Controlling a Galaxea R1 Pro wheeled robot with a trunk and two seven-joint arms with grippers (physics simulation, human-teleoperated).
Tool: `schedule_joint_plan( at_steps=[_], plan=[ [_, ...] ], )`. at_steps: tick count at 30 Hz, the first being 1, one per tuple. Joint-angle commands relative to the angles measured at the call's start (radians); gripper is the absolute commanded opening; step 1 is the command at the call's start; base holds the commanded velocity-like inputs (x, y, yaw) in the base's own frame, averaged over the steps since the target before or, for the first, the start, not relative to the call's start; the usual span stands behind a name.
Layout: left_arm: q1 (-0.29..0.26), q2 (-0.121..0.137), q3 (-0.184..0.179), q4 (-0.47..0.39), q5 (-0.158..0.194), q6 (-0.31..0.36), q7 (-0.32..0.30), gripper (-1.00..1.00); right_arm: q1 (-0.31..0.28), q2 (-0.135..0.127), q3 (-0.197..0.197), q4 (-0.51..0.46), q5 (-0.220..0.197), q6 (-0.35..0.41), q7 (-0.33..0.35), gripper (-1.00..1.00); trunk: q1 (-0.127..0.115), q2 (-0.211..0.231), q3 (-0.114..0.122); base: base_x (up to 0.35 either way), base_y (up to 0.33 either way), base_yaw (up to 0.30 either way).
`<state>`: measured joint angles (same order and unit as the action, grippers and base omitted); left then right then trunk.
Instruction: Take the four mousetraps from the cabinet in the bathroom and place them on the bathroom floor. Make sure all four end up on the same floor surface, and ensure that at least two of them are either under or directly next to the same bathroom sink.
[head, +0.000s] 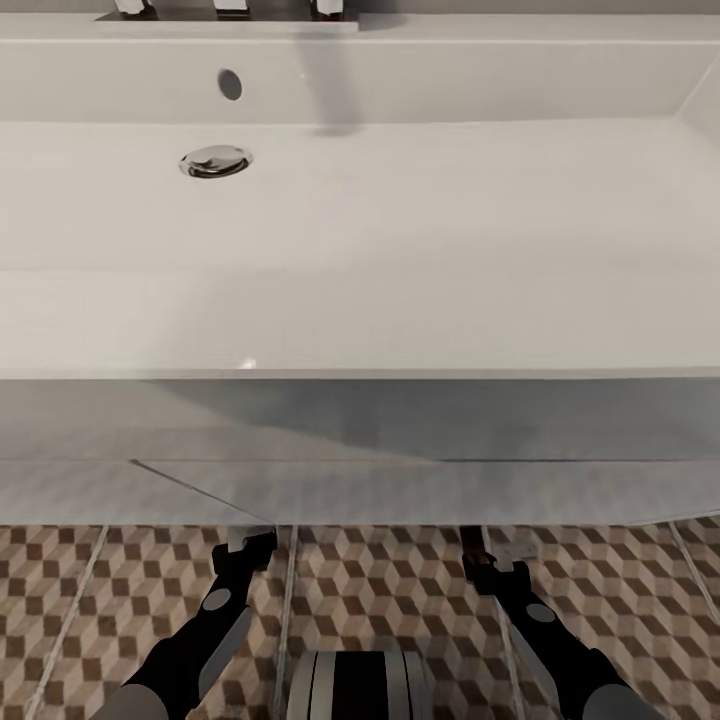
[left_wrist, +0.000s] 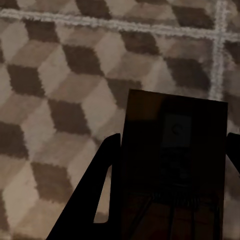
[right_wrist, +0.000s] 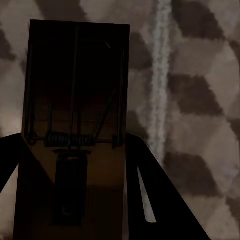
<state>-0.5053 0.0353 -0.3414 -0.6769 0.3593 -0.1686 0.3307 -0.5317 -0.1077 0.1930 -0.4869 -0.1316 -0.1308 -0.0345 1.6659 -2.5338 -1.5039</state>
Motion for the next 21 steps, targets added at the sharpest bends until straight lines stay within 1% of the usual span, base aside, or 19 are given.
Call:
schedule_joint_plan(
  at_steps=[1, 4, 21],
  plan=[
    [-0.001, 0.002, -0.009, 0.000, 0.008, -0.005, 0.011, -1.00, -0.001, -0.001, 0.008, 0.001, -0.014, -0.004, -0.001, -1.00, 0.000, 0.000, -0.005, 0.000, 0.000, 0.000],
    [-0.001, 0.002, -0.009, 0.000, 0.008, -0.004, 0.011, -1.00, -0.001, -0.001, 0.008, 0.001, -0.014, -0.004, -0.001, -1.00, 0.002, -0.001, -0.016, 0.000, 0.000, 0.000],
    [-0.001, 0.002, -0.011, 0.000, 0.007, 0.000, 0.010, -1.00, -0.001, -0.001, 0.008, 0.001, -0.014, -0.004, -0.001, -1.00, 0.002, -0.001, -0.016, 0.000, 0.000, 0.000]
  ],
)
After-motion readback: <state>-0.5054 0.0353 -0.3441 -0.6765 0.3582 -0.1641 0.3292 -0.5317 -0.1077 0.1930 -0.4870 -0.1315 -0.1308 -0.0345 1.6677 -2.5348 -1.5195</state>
